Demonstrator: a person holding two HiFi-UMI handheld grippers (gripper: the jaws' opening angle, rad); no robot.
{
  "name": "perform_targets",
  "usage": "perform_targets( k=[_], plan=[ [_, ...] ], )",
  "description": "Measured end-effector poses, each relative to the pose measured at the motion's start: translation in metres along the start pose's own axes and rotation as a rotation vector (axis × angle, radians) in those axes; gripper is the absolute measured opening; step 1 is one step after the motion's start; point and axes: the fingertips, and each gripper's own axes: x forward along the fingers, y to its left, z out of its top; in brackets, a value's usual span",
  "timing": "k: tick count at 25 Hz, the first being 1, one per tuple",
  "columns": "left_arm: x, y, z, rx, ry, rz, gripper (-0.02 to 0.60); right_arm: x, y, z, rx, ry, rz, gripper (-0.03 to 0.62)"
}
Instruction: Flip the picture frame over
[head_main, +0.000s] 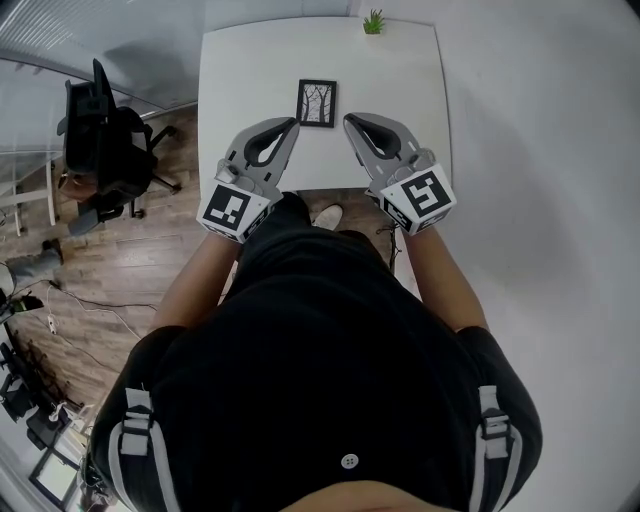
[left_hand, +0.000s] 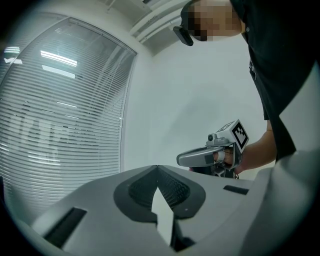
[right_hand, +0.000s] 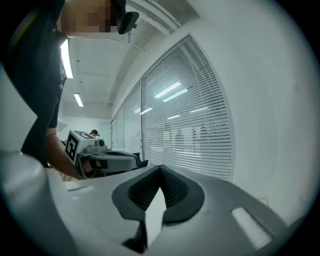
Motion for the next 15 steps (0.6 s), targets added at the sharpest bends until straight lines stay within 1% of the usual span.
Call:
perform_targets(
  k=[8,15],
  plan=[
    [0.002,0.005,-0.006,-0.015,0.002,0.013,0.008,0.007,-0.007,0.002,0.023,-0.019,-0.008,0.009],
    [-0.001,0.007,0.001,-0.007,-0.006,0.006,0.008,0.011,-0.002,0.007,0.013,-0.019,-0.010,0.009]
  ],
)
